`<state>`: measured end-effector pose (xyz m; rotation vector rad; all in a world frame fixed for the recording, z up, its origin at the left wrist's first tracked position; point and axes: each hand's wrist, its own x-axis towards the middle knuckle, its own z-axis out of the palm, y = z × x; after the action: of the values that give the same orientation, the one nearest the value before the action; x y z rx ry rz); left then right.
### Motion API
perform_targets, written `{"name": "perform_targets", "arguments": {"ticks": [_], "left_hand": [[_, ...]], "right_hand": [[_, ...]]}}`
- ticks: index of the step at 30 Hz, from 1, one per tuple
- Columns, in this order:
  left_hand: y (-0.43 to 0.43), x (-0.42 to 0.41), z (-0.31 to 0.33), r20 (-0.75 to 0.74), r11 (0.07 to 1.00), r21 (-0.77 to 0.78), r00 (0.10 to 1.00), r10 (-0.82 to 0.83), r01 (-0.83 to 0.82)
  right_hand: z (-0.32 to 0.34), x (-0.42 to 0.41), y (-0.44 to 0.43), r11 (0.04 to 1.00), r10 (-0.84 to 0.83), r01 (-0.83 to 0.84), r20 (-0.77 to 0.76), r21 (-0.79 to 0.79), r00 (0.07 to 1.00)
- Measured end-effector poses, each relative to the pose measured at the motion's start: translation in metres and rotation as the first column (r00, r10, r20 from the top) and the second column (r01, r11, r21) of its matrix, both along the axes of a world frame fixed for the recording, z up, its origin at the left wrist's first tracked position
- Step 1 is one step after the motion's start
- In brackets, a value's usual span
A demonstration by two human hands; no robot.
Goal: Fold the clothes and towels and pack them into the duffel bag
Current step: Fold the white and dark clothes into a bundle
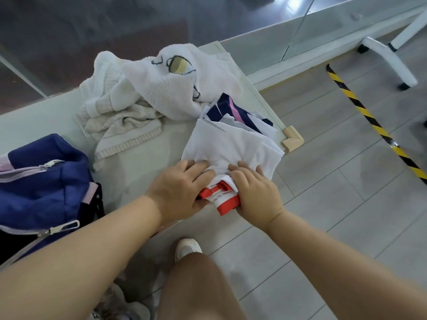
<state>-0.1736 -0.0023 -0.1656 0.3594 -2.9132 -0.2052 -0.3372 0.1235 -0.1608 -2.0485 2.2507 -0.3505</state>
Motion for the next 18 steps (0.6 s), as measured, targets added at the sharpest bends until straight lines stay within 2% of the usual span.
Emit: {"name": "perform_targets", "arguments": {"ticks": [3,6,9,11,13,16,18], "left_hand": [[-0.001,0.007,-0.004,0.063,0.998,0.028,0.996,0.059,-0.061],[0.0,-0.002,0.002,-0.007,0.996,0.018,0.996,0.087,-0.087],[-0.004,-0.013,0.011,-0.091,0.993,0.102,0.993,0.072,-0.063],[-0.009,-0.017,0.021,-0.044,0.99,0.133,0.998,0.045,-0.038],[-0.014,-0.022,0.033,0.089,0.995,0.102,0.996,0.005,-0.014],[-0.015,-0.033,0.058,0.287,0.982,0.162,0.957,0.043,-0.093],[-0.014,-0.04,0.069,0.384,0.96,0.231,0.921,0.06,-0.159]], "right_hand": [[0.017,-0.013,-0.006,0.997,-0.048,0.04,0.109,0.07,0.993],[0.038,-0.024,-0.017,0.975,-0.128,0.084,0.213,0.205,0.969],[0.055,-0.036,-0.022,0.945,-0.181,0.077,0.314,0.317,0.932],[0.062,-0.037,-0.023,0.928,-0.191,0.061,0.328,0.367,0.925],[0.066,-0.029,-0.017,0.947,-0.155,0.055,0.299,0.317,0.942],[0.067,-0.008,-0.001,0.997,0.048,-0.054,0.094,0.057,0.994],[0.061,0.003,0.005,0.994,0.083,-0.078,-0.061,0.075,0.995]]}}
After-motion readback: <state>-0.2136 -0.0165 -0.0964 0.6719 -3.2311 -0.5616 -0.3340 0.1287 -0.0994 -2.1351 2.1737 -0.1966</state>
